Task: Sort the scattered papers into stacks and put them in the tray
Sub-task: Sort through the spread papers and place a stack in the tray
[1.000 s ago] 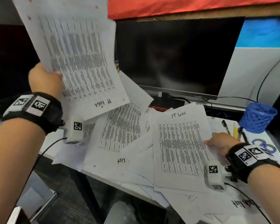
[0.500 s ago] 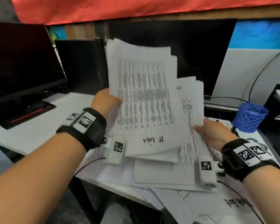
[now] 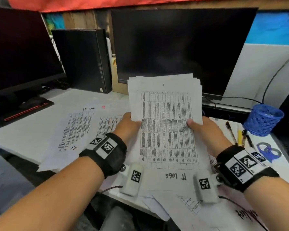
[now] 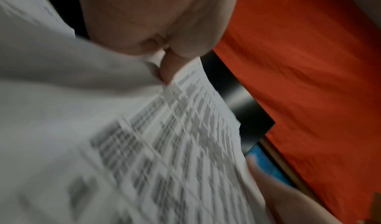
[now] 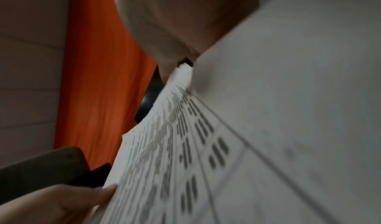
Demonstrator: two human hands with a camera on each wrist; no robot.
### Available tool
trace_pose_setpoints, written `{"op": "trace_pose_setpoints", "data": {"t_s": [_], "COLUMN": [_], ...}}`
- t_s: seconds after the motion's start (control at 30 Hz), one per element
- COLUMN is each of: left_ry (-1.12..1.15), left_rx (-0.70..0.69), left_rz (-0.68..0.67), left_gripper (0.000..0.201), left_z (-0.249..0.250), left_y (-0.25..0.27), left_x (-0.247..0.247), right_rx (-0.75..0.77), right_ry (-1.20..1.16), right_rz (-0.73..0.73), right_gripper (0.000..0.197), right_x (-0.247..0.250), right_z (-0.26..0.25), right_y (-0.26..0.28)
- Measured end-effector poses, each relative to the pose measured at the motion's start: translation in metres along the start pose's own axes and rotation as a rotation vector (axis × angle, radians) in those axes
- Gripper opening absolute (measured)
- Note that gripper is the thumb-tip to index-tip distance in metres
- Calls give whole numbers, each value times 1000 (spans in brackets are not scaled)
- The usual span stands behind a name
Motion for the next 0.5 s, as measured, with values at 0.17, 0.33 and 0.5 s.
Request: {"op": "trace_pose_setpoints", "data": {"t_s": [0.17, 0.33, 0.5], "left_ry": [-621, -863, -864], "left_rx": [217, 557, 549], "left_rz": [-66, 29, 70], "left_gripper": [38, 60, 66], "left_z": [-18, -56, -65], "left_y": [-12, -10, -16], "left_x": [65, 131, 139], "right_rx": [-203, -425, -399], "right_ry": [304, 182, -74], "right_rz": [36, 95, -23], "right_gripper": [24, 40, 30], "right_x": [33, 55, 49], "right_z": [28, 50, 65], "right_y": [-20, -21, -27]}}
Point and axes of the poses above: each hand's wrist, its own y-axis away from the middle knuckle, its own x-axis out of the back of the hand, z = x × y, the point moved 5 cm from there along -y, towards the middle knuckle, and after that the axes turned 12 degrees about -z, right-handed, at the moved point
